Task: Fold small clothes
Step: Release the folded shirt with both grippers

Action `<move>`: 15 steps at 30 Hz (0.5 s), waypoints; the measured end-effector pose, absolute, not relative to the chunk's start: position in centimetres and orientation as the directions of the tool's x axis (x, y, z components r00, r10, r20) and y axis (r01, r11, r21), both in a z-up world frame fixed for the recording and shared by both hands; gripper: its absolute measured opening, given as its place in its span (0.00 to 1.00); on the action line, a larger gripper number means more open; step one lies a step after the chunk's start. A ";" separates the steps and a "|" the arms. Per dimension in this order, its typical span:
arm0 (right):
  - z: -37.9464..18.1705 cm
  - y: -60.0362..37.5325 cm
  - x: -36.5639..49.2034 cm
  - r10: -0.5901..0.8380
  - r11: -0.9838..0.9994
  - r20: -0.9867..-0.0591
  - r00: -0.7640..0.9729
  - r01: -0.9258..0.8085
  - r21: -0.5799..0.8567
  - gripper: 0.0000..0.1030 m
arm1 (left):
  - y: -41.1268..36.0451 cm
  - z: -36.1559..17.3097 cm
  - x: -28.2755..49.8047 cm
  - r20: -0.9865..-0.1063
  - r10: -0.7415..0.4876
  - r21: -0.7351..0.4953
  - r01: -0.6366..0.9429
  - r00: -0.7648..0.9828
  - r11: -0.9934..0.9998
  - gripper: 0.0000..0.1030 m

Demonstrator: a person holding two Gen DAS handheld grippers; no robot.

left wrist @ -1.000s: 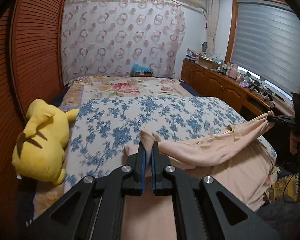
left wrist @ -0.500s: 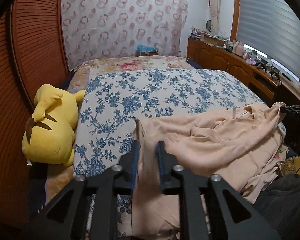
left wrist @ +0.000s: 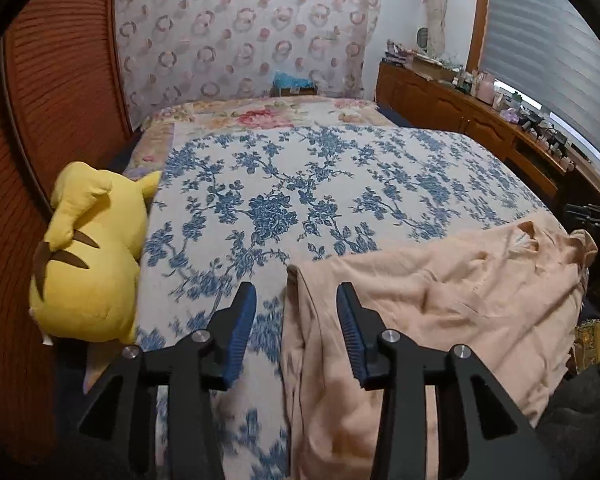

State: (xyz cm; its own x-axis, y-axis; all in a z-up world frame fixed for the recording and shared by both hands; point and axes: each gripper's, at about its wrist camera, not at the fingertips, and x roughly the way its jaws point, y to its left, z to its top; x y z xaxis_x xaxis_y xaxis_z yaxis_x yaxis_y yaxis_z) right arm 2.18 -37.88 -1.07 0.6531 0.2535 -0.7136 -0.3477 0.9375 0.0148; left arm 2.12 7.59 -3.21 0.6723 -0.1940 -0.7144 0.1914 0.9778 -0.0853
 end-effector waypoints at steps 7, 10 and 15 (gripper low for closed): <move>-4.0 -38.5 5.8 0.226 0.947 -0.771 0.596 -0.319 0.031 0.40 | 6.7 -5.1 4.3 -0.764 -0.197 -0.091 0.200 0.614 0.976 0.39; -5.0 -38.8 6.2 0.223 0.950 -0.783 0.581 -0.311 0.040 0.44 | 6.2 -5.8 4.5 -0.783 -0.179 -0.070 0.202 0.595 0.977 0.39; -5.6 -39.6 6.1 0.229 0.955 -0.764 0.603 -0.292 0.055 0.57 | 6.5 -6.6 4.9 -0.796 -0.188 -0.090 0.194 0.575 0.977 0.39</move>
State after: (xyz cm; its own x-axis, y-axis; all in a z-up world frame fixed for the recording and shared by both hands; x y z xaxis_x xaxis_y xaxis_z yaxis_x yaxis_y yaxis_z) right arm 6.06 -39.56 -5.56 0.6030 0.2288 -0.7642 -0.2924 0.9547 0.0551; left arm 4.90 6.47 -6.62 0.5748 -0.1881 -0.7963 0.1944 0.9767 -0.0903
